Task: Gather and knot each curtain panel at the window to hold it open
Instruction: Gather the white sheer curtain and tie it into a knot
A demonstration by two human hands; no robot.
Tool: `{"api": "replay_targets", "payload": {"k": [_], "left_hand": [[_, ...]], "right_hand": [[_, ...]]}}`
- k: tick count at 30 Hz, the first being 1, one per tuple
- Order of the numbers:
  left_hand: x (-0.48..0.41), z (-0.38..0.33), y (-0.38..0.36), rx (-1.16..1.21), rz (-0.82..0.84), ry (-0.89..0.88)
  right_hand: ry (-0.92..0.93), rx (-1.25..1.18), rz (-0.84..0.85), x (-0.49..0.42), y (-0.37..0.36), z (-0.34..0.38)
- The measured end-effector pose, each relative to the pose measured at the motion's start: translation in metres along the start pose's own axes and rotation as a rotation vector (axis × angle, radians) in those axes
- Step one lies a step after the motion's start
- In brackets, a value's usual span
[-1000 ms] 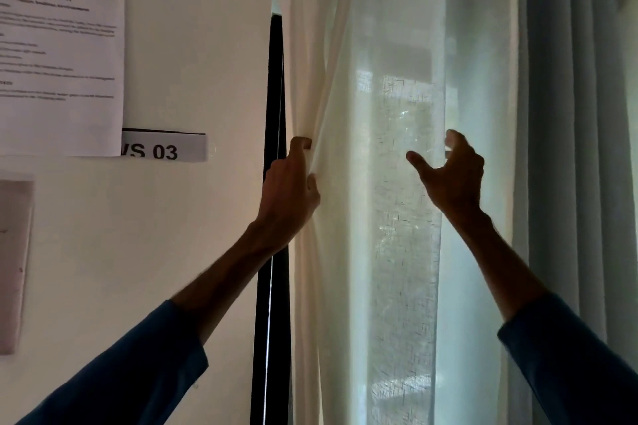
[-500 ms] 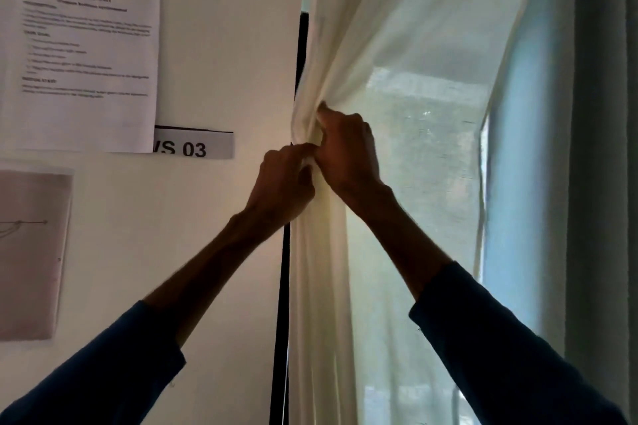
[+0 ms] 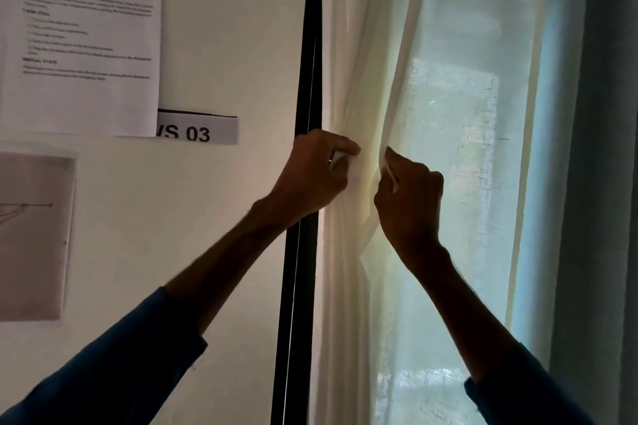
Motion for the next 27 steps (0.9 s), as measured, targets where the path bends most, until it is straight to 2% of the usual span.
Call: {"api": "replay_targets", "payload": {"k": [7,12,16,19,23,25,27], "left_hand": [[0.003,-0.017,-0.019,0.053,0.118,0.036],[-0.003,-0.02,-0.027,0.073,0.054,0.192],[-0.004,-0.012,-0.034,-0.04,-0.005,0.205],[0.0,-0.006,-0.038,-0.058,-0.04,0.218],[0.003,0.0,-0.041,-0.077,-0.078,0.231],[0.003,0.002,-0.041,-0.067,-0.087,0.206],[0.004,0.004,-0.041,-0.069,-0.089,0.182]], "right_hand": [[0.021,-0.094,0.037,0.028,0.005,-0.002],[0.087,-0.114,0.057,0.041,0.008,0.003],[0.134,-0.269,0.1,0.043,0.014,-0.001],[0.042,-0.315,0.021,0.036,0.021,-0.023],[-0.115,-0.128,-0.159,0.012,0.038,-0.075],[-0.217,0.041,-0.16,0.0,0.045,-0.101],[-0.345,0.137,-0.091,-0.01,0.045,-0.12]]}}
Point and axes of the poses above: each hand's wrist, its own x-axis away from the middle knuckle, its own y-axis out of the back of the hand, z = x × y, the point moved 2 cm from there along -x, towards the middle knuckle, and after that the axes turned 3 degrees about -z, right-handed, at the moved point
